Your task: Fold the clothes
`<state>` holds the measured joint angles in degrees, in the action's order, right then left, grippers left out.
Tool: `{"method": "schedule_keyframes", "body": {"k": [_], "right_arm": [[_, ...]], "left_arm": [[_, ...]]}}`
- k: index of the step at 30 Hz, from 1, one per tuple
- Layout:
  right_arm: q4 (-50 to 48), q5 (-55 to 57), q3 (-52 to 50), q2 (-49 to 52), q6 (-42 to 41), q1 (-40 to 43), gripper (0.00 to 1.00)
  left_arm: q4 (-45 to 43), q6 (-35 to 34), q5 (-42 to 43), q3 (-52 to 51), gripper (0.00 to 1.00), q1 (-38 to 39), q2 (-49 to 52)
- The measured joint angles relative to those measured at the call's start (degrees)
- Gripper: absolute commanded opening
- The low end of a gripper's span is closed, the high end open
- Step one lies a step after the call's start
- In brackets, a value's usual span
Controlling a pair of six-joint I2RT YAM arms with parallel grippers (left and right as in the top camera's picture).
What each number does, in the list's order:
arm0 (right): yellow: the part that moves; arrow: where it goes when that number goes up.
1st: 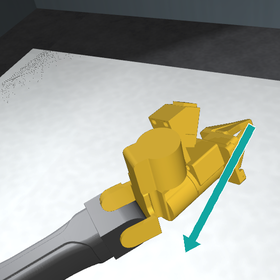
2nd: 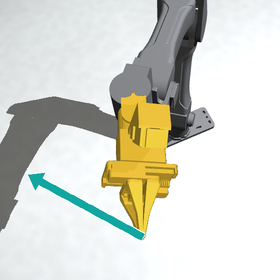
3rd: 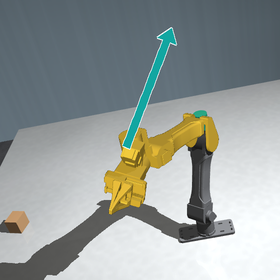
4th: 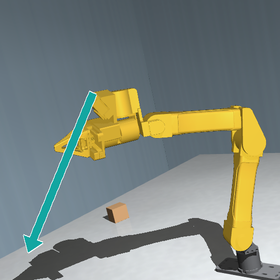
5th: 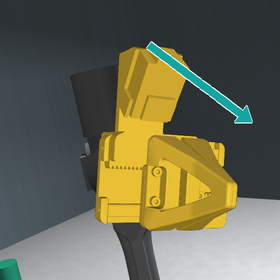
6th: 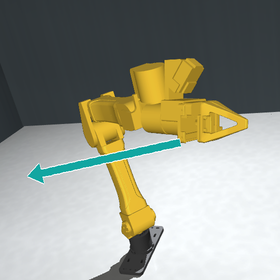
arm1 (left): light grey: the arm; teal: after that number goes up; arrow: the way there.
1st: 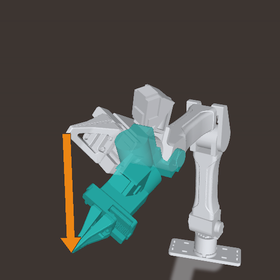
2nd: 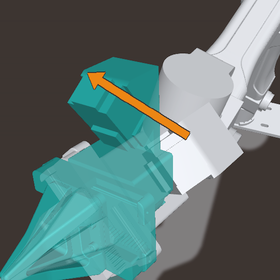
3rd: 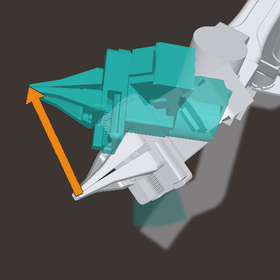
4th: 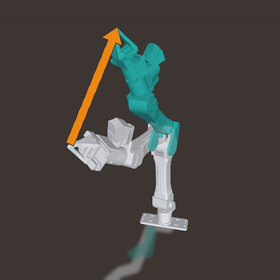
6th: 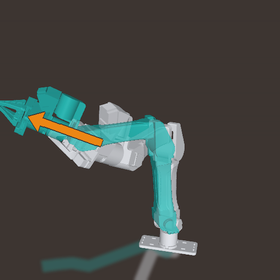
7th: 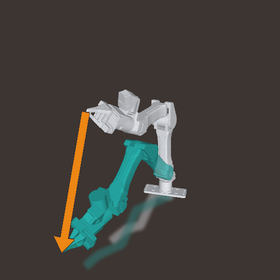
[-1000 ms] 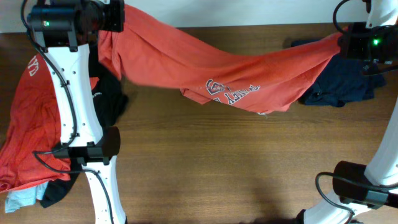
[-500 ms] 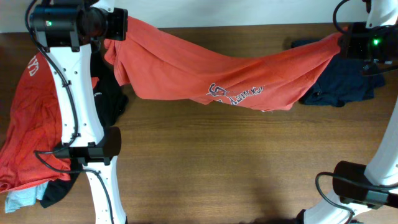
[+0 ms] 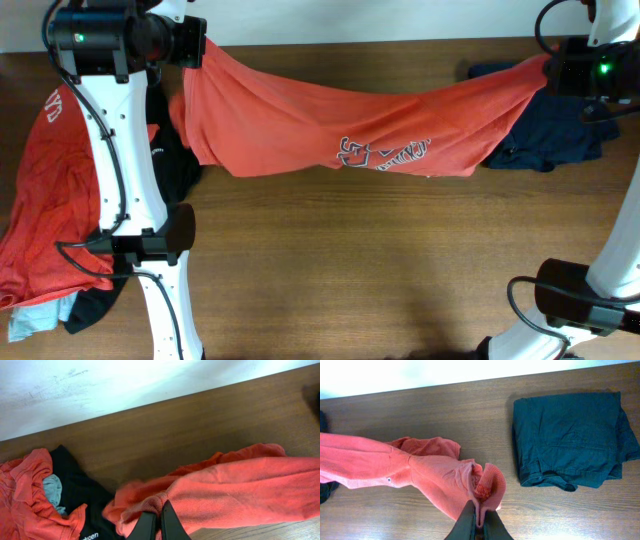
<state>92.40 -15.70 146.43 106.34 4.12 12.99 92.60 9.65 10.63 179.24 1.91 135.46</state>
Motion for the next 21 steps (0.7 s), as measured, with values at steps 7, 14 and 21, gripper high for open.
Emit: {"method": "schedule_keyframes", "body": {"k": [7,14,21], "right_arm": [[0.1,0.0,0.0,0.0,0.6,0.0,0.04],[-2.5,0.0,0.5,0.0,0.8,0.0,0.04],[-3.0,-0.3,12.6,0.2,0.8,2.4,0.04]], "left_arm": [[-0.2,0.0,0.0,0.0,0.00,0.0,0.0],[-3.9,0.0,-1.0,0.0,0.00,-0.1,0.0],[-8.7,0.0,-1.5,-0.2,0.00,-2.4,-3.6]]}}
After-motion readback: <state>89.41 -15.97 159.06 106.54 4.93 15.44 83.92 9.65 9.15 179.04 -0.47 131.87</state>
